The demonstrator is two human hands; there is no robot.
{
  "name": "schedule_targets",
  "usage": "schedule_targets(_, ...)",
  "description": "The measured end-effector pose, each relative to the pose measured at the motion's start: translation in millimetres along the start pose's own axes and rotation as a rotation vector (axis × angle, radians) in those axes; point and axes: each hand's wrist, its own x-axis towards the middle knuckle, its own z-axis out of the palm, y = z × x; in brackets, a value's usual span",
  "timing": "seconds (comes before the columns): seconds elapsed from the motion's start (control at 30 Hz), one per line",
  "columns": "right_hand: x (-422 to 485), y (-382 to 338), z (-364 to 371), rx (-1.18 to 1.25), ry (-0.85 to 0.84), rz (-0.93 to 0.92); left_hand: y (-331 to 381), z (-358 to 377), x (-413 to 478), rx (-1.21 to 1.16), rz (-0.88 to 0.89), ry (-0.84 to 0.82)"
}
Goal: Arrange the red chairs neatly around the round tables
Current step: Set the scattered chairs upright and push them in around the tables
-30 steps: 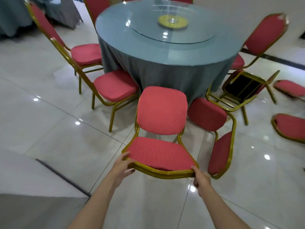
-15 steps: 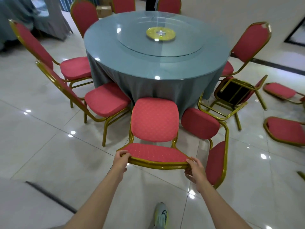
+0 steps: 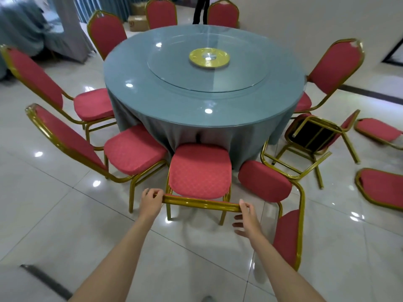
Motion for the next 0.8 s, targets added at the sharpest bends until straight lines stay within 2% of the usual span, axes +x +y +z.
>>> schedule_targets(0.13,18.1,-19.8,4.5,0.018,-0.028,0.032,15.6,-2.8,25.8,-0.01,0.018,-0.051)
schedule_targets(0.27,39.4,-42.2,5.9,0.025,-0.034,0.046,32.9,1.9,54.6,0.011,0.057,-0.001)
schedule_targets(0.6,58.8,-75.7,15.4,0.015,0.057,0.007,66.8,0.9,105.6,0.252,-0.018,-0.074)
schedule_targets(0.8,45.6,-84.7,8.2,-0.042,0.056,0.013,71.7,3.6,102.8,0.323,0.036,-0.006)
